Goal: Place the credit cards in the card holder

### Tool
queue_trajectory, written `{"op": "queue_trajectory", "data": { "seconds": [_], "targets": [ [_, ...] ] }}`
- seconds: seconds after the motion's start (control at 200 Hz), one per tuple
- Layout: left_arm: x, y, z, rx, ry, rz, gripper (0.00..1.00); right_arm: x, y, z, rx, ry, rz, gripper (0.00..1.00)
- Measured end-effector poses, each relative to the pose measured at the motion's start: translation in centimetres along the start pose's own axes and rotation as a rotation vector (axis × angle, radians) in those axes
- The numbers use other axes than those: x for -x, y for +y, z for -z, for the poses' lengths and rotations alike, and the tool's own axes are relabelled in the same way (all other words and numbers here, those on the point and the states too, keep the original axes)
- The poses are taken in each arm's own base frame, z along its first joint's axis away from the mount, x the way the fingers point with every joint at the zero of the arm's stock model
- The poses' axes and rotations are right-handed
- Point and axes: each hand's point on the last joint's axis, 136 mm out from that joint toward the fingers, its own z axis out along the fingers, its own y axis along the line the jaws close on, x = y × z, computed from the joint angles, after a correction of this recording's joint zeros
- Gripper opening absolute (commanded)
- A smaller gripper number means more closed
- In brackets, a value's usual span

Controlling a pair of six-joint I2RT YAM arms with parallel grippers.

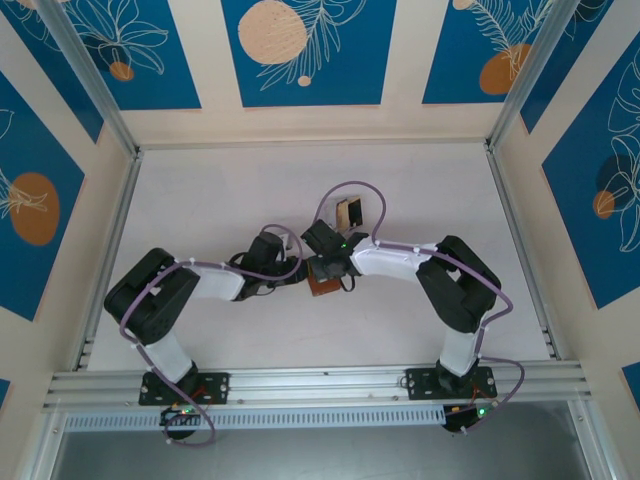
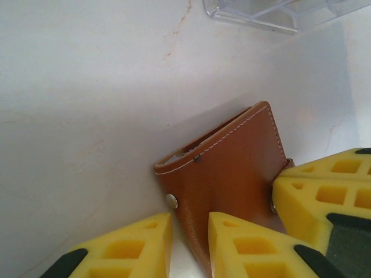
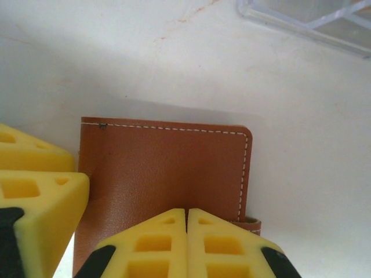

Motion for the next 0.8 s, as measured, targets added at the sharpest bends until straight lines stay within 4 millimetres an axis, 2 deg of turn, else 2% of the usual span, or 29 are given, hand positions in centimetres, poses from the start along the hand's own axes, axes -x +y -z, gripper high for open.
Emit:
{"op": "queue_trajectory", "data": {
  "seconds": [0.16,0.34,0.445,0.545,0.65,0.71,0.8],
  "targets": [
    [0.0,-0.1,-0.1,0.014,0.006,-0.024,0.22,-0.4,-0.1,0.7,0.001,0.005,0.005,0.0],
    [0.0,-0.1,-0.3,0.028,0.011,-0.045,0.22,-0.5,-0.2,3.0,0.069,0.001,-0.028,0.0],
    [0.0,-0.1,-0.3,0.031,0.012,-0.056,0.22,-0.2,-1.5,4.0,0.111,-0.003,-0.108,0.0],
    [0.1,-0.4,-0.5,0.025,0.016,-0.08,0.22,-0.7,-3.3,3.5,0.108,0.018,-0.206,0.0],
    [-0.2,-1.2,-0.8,0.017,0.027,-0.121,0.22,-3.0,-5.1,2.0,0.087,0.064,-0.309,0.02],
    [-0.5,-1.6,-0.9,0.02,0.038,-0.147,0.22,-4.6,-5.9,1.3,0.069,0.091,-0.361,0.08],
    [-0.9,-2.1,-1.0,0.026,0.051,-0.178,0.22,-5.0,-6.2,1.2,0.074,0.072,-0.429,0.21]
  ]
}}
